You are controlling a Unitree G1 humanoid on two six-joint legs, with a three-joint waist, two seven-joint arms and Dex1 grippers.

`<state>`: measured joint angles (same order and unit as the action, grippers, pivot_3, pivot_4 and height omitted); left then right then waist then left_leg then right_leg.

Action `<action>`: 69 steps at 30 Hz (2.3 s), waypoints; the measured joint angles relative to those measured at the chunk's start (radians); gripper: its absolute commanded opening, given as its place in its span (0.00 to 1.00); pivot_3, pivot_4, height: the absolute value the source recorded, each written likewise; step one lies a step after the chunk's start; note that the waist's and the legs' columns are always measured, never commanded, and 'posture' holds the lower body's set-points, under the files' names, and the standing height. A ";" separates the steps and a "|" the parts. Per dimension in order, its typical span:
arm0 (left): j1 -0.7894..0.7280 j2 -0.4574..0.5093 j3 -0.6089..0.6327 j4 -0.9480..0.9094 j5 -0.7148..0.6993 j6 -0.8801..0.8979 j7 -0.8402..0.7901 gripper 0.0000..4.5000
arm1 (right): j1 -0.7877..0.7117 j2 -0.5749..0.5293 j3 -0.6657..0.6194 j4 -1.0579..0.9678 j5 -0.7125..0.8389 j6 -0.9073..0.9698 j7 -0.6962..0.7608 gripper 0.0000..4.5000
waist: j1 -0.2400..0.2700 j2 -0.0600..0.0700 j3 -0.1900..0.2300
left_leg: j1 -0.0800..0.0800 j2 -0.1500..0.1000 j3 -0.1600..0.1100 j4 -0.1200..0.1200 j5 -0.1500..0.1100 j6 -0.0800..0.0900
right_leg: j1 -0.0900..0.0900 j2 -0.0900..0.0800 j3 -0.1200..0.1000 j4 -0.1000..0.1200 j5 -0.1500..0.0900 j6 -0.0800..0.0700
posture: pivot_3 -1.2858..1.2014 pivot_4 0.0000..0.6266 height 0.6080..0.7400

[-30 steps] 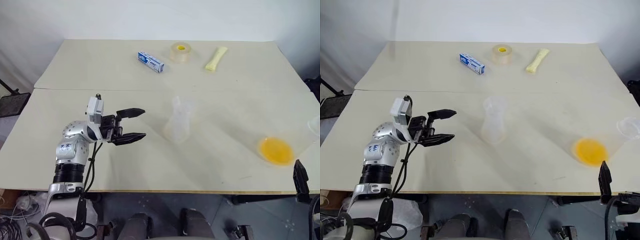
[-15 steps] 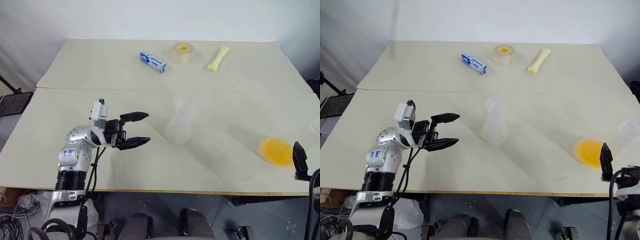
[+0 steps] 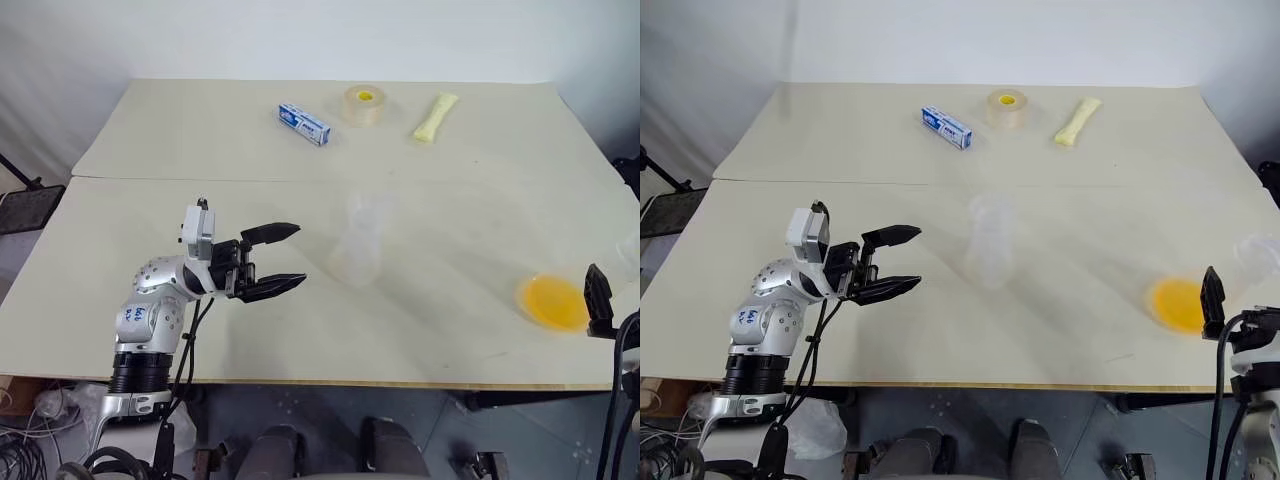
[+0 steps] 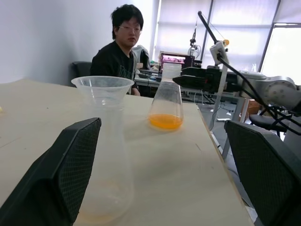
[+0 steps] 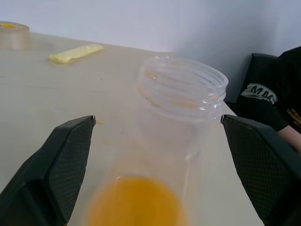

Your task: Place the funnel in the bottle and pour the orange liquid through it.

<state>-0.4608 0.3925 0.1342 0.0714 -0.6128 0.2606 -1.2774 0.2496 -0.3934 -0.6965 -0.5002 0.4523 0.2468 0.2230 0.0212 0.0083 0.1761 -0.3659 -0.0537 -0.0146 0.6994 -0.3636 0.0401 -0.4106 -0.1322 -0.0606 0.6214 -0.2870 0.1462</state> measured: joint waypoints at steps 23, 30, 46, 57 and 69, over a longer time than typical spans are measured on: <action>0.035 0.009 0.004 -0.042 -0.016 -0.001 0.043 1.00 | -0.182 -0.034 0.021 0.115 -0.028 0.066 -0.085 0.55 | 0.002 0.001 0.000 | 0.000 0.000 0.000 0.000 0.000 0.000 | 0.000 0.000 0.000 -0.001 0.000 0.000 | 0.52 0.24 1.00; -0.023 0.021 -0.004 0.071 -0.004 -0.042 -0.016 1.00 | -0.240 -0.068 0.068 -0.032 -0.010 0.138 -0.107 0.55 | -0.001 0.001 0.000 | 0.000 0.000 0.000 0.000 0.000 0.000 | 0.000 0.000 0.000 -0.001 0.000 0.000 | 0.52 0.24 1.00; -0.219 0.020 -0.024 0.427 0.065 -0.214 -0.162 1.00 | -0.665 -0.343 0.573 -0.169 -0.232 0.407 -0.103 0.55 | -0.001 0.001 0.000 | -0.004 -0.002 -0.001 0.000 0.001 0.001 | -0.003 -0.001 -0.003 -0.002 0.000 0.000 | 0.52 0.24 1.00; -0.270 0.001 0.015 0.532 0.064 -0.259 -0.222 1.00 | -0.800 -0.401 0.966 -0.155 -0.593 0.313 0.035 0.55 | -0.007 0.000 0.000 | -0.005 -0.002 -0.002 0.000 0.001 0.001 | -0.003 -0.001 -0.004 -0.002 0.000 0.000 | 0.52 0.24 1.00; -0.268 -0.026 0.016 0.524 0.057 -0.240 -0.222 1.00 | -0.900 -0.400 1.046 -0.032 -0.890 0.137 0.170 0.55 | -0.018 -0.001 0.001 | -0.005 -0.002 -0.002 0.000 0.001 0.001 | -0.003 -0.001 -0.004 -0.002 0.000 0.000 | 0.52 0.24 1.00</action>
<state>-0.7292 0.3665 0.1505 0.5955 -0.5555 0.0203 -1.4992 -0.6500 -0.7939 0.3493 -0.5322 -0.4373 0.3839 0.3927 0.0037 0.0077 0.1768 -0.3711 -0.0556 -0.0166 0.6991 -0.3631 0.0409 -0.4138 -0.1334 -0.0648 0.6198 -0.2868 0.1465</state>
